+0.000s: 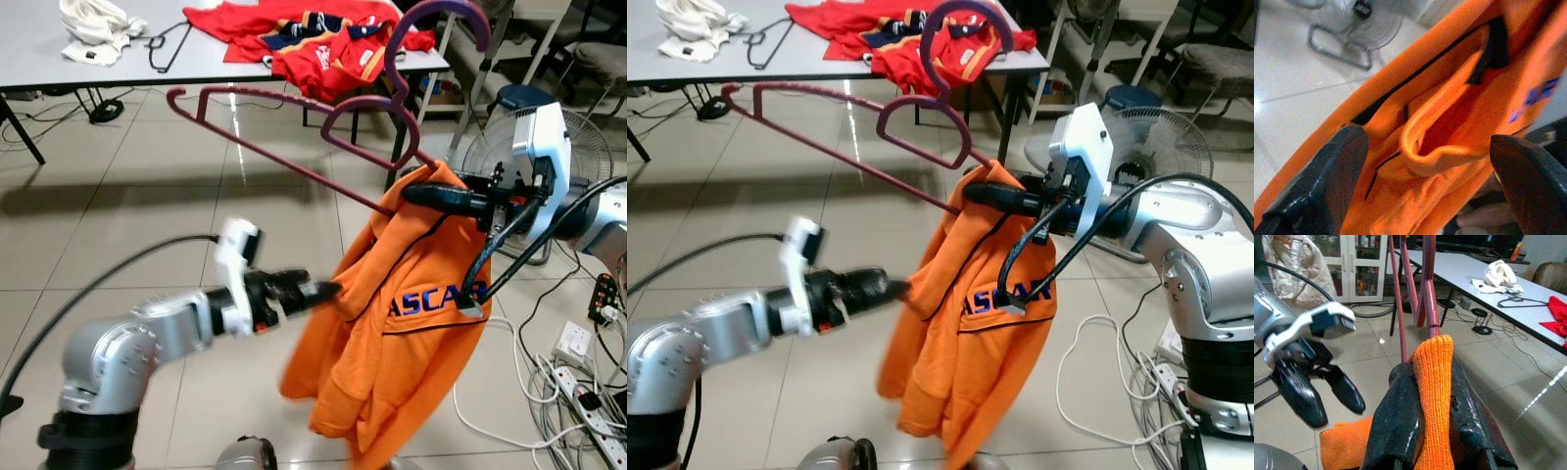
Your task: Hang hanger
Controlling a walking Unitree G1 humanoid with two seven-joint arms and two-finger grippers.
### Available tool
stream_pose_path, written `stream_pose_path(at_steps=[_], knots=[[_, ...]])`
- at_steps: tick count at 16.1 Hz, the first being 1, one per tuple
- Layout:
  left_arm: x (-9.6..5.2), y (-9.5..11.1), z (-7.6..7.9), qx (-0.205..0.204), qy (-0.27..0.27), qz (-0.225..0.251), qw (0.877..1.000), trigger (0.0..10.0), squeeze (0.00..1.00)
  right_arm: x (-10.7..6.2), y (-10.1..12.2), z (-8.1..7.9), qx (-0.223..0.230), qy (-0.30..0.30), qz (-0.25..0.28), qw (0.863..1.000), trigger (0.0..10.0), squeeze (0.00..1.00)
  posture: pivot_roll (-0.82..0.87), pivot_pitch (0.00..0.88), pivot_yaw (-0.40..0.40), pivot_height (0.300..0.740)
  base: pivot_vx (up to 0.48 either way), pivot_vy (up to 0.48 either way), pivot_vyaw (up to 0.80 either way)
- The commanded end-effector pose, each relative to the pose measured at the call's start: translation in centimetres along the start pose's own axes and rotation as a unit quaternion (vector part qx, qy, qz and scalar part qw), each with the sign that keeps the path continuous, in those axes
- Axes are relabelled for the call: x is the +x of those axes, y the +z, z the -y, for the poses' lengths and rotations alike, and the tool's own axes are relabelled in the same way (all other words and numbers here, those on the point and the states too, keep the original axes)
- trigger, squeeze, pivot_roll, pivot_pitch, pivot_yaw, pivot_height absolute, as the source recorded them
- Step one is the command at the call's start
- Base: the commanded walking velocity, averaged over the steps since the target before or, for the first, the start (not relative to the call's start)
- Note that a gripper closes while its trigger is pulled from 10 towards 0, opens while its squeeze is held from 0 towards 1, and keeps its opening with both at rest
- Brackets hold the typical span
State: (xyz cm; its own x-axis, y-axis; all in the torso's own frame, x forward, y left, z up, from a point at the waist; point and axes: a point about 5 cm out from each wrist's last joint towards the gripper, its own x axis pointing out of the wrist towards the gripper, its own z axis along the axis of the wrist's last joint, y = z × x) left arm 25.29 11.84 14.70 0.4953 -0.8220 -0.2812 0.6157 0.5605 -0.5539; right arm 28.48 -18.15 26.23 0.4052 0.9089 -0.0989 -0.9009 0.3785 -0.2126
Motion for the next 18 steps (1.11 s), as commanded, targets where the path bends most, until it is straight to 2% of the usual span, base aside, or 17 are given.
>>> stream_pose_path(at_steps=[1,5,6,9,12,18], knots=[[0.1,-0.2,-0.4,0.001,0.024,-0.010,1.000,10.0,1.00,-0.1,1.3,0.0,-0.031,0.006,0.015,0.999,10.0,0.00,-0.08,0.134,0.015,0.740,0.000,0.000,0.00],[1.0,0.2,-0.1,-0.040,0.008,0.027,0.999,10.0,1.00,0.0,1.5,-0.4,-0.036,0.021,0.014,0.999,10.0,0.00,-0.08,0.126,0.020,0.740,0.000,0.000,0.00],[1.0,0.2,-0.1,-0.040,0.008,0.027,0.999,10.0,1.00,0.0,1.5,-0.4,-0.036,0.021,0.014,0.999,10.0,0.00,-0.08,0.126,0.020,0.740,0.000,0.000,0.00],[0.4,0.6,-1.7,-0.041,0.044,0.034,0.998,10.0,1.00,-0.1,1.0,-0.8,-0.040,0.030,0.001,0.999,10.0,0.00,-0.09,0.122,0.022,0.740,0.000,0.000,0.00],[0.1,1.3,-3.0,-0.049,0.077,0.063,0.994,10.0,1.00,-0.1,0.8,-1.0,-0.044,0.031,-0.006,0.999,10.0,0.00,-0.09,0.106,0.020,0.740,0.000,0.000,0.00],[0.3,0.9,-1.7,-0.048,0.024,0.046,0.998,10.0,1.00,0.1,0.6,-1.1,-0.047,0.031,-0.007,0.998,10.0,0.00,-0.09,0.080,0.020,0.740,0.000,0.000,0.00]])
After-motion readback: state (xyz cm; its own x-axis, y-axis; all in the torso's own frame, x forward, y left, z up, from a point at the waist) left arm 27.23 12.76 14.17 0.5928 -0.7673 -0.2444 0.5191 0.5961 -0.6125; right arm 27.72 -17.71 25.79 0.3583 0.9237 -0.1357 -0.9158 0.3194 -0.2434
